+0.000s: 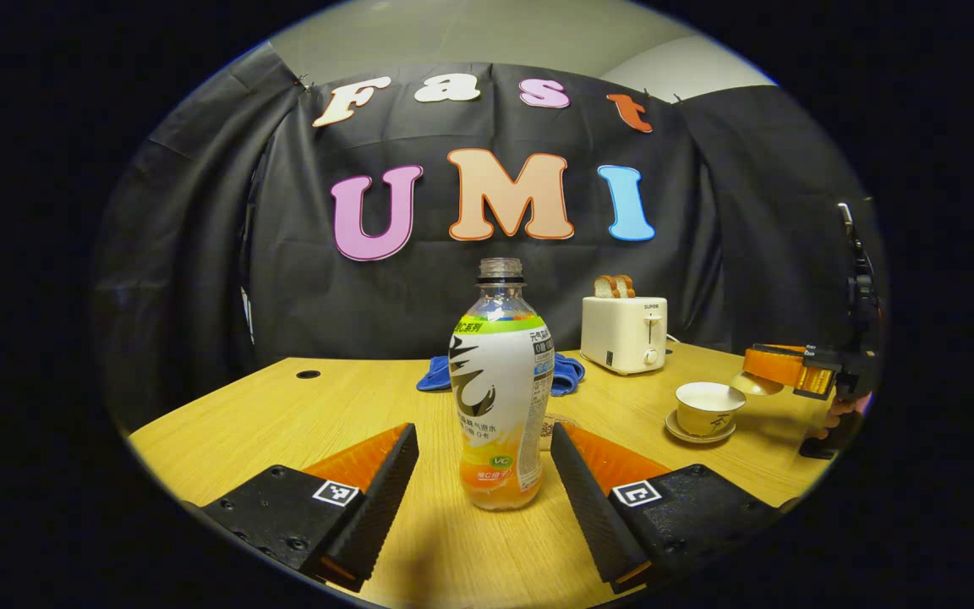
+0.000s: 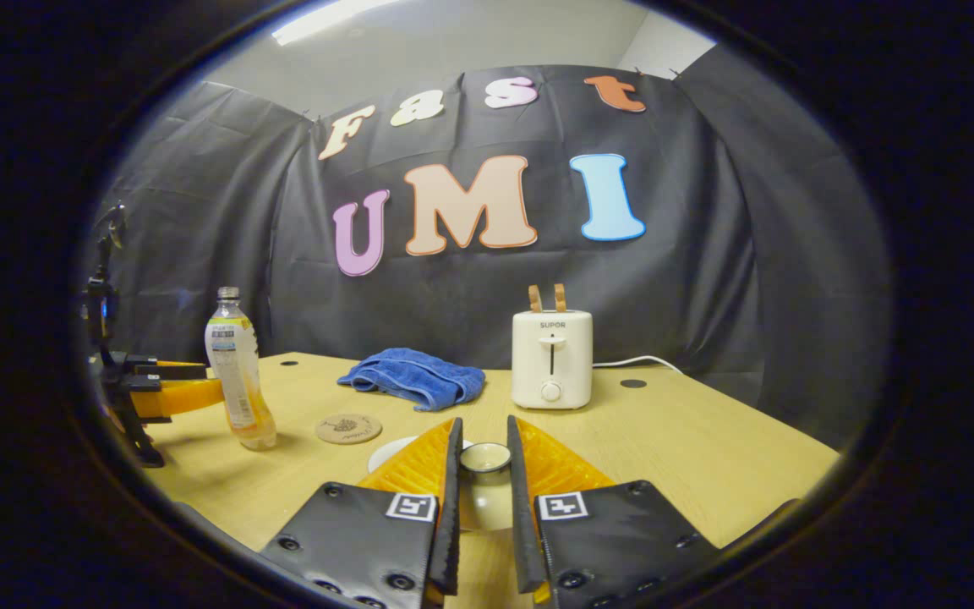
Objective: Open the teacup lid with one hand, grasp the water bottle and pour water into the teacup with the other hand; after pouring, place the water bottle on the coaster and then close the teacup lid.
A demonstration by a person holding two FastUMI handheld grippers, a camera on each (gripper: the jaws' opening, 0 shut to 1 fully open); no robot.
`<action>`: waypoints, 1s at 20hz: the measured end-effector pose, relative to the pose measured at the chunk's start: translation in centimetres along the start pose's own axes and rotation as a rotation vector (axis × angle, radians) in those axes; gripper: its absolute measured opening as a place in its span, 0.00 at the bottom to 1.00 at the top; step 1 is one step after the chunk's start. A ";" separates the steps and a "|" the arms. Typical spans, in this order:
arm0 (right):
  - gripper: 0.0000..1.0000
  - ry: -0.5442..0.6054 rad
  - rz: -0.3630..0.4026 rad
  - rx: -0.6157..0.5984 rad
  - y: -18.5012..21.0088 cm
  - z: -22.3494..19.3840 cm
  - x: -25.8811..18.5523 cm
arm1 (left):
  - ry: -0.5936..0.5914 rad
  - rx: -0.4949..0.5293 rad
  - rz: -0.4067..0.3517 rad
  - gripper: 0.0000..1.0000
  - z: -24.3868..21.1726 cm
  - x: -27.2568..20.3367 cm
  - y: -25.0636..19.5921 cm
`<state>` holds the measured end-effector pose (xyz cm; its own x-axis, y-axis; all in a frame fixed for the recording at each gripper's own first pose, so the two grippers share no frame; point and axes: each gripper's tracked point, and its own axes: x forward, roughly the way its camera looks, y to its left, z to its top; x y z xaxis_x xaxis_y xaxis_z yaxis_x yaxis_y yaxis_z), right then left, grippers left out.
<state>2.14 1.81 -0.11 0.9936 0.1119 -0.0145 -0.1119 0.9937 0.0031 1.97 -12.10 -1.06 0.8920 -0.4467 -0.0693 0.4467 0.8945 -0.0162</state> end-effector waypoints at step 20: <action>0.30 -0.004 -0.073 -0.001 -3.0 0.1 -0.2 | 0.096 0.252 0.071 0.58 -0.9 5.7 -1.8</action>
<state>2.27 -1.22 -0.02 0.9992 0.0391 -0.0103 -0.0390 0.9992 0.0017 6.16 -16.19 -2.30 0.9163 -0.3688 -0.1559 0.3973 0.8857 0.2402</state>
